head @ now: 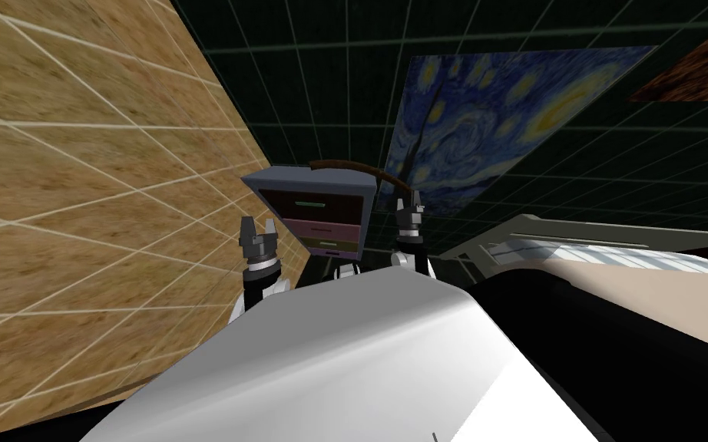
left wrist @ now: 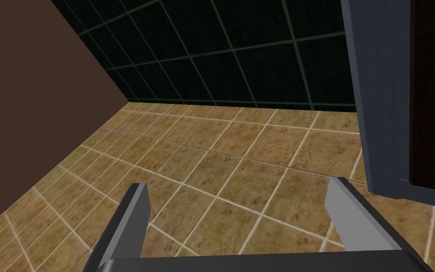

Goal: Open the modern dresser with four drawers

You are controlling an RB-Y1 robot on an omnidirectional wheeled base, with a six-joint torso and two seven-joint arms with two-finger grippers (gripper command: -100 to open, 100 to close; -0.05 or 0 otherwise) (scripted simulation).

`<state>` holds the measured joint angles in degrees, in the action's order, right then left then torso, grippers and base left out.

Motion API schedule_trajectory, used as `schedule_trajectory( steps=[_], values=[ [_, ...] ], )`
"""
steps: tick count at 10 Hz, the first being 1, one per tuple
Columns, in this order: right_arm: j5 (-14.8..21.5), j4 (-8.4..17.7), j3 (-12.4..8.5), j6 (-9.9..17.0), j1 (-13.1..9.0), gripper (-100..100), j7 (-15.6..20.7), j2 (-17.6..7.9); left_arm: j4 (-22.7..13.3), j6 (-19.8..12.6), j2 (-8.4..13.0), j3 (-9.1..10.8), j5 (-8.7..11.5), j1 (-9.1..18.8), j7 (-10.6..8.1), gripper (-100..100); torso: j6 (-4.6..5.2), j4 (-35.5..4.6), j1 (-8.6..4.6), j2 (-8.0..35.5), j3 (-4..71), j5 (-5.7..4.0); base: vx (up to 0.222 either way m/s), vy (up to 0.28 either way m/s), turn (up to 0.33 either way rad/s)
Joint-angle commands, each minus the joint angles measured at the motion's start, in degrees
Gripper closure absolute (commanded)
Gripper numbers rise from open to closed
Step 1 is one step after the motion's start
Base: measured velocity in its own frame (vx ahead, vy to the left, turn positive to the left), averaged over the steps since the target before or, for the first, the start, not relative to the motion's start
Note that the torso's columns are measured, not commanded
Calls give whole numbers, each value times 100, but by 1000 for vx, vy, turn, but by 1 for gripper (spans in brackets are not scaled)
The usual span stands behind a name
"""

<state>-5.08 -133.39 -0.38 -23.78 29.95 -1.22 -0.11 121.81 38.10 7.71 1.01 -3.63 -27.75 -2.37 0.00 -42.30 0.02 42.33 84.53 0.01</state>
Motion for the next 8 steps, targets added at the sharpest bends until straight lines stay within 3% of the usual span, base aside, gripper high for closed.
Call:
schedule_trajectory(
  steps=[1, 2, 8],
  values=[
    [0, 0, 0, 0, 0, 0, 0, 0, -488, 166, 41, -58, -45, 65, 83, -100, 0, 1, -1, -5, 3, 0, 45, -11, -63],
    [0, 0, 0, 0, 0, 0, 0, 0, -509, 166, 41, -58, -45, 65, 83, -100, 0, 2, -3, -9, 6, -1, 32, -4, -11],
    [0, 0, 0, 0, 0, 0, 0, 0, -1669, 537, 55, -234, -178, 185, 294, -100, 0, 2, -2, -5, 4, -1, 45, -9, -53]
  ],
)
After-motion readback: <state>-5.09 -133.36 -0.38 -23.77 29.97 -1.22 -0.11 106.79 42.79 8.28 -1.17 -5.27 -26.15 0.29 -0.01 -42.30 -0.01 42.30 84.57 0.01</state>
